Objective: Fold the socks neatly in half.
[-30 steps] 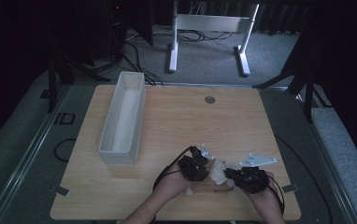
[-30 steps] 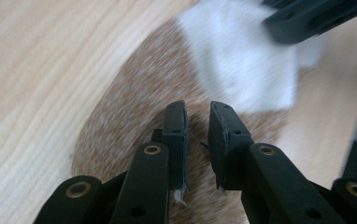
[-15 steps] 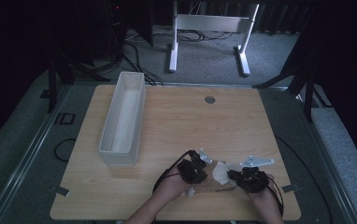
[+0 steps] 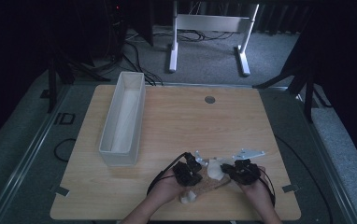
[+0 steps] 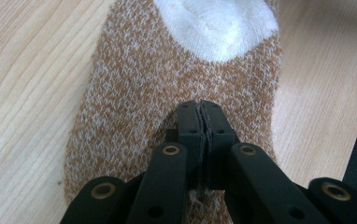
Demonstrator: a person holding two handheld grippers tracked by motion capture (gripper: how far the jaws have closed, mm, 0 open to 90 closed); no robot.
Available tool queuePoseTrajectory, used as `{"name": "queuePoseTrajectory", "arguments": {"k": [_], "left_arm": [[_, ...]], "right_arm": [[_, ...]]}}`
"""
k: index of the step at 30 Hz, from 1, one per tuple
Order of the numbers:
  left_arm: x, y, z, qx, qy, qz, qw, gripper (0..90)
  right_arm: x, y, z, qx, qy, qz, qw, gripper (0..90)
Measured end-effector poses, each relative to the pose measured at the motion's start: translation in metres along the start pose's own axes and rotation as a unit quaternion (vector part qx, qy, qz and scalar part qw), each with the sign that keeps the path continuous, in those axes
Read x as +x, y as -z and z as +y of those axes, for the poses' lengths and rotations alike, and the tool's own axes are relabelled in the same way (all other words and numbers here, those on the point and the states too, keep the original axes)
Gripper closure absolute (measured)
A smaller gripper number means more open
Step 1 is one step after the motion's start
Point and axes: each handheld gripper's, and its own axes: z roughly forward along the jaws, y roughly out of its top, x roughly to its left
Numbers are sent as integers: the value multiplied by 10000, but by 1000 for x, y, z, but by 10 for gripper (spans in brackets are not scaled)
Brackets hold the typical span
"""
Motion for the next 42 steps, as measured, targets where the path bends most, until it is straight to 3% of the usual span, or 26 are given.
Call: {"name": "queuePoseTrajectory", "arguments": {"k": [19, 22, 25, 28, 32, 34, 37, 42], "left_arm": [[3, 5, -7, -45, 115, 29, 9999, 886], [3, 8, -7, -91, 131, 2, 9999, 881], [5, 18, -8, -279, 159, -3, 9995, 834], [9, 29, -9, -437, 141, 87, 9989, 822], [17, 34, -13, -458, 206, 191, 9986, 829], [20, 31, -16, -418, 271, 184, 9986, 847], [21, 24, -20, -374, 321, 145, 9987, 855], [20, 19, -23, -380, 337, 170, 9986, 864]], "right_arm": [[9, -23, 33, -9, 219, 58, 9997, 853], [10, -20, 33, -82, 204, 130, 9997, 831], [13, -9, 32, -273, 159, 158, 9994, 751], [22, 4, 32, -449, 221, 123, 9987, 735], [37, 17, 29, -585, 294, 327, 9973, 839], [46, 15, 26, -455, 359, 480, 9972, 877], [55, 4, 20, -225, 458, 503, 9974, 897], [52, -15, 13, 46, 380, 448, 9983, 899]]}}
